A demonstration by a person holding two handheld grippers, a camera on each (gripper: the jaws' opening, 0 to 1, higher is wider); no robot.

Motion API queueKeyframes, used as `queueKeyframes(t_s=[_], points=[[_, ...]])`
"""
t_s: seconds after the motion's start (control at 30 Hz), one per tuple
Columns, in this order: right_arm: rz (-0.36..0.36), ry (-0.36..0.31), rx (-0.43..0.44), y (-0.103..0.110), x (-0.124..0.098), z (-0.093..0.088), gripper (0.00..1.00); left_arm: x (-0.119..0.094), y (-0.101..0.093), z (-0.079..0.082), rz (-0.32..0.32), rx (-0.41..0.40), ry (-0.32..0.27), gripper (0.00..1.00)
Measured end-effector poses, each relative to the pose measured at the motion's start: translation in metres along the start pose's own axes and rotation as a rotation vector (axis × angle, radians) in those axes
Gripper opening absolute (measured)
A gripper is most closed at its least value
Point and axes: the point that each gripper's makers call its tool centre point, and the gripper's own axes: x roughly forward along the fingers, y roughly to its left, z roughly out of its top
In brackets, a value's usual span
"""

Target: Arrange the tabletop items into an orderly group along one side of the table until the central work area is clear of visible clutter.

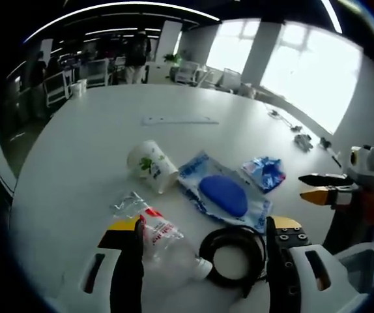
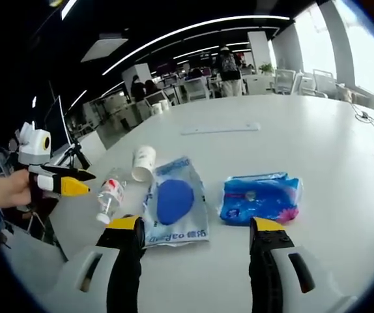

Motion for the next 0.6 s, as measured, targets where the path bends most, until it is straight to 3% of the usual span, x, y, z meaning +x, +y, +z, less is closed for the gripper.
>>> queueKeyframes(t_s=[0.6], points=[[0.087,0.033,-0.035,0.046,0.024,-0.006,0.65,-0.028,0.038,-0.013,0.063,-0.061,-0.017,0.74]])
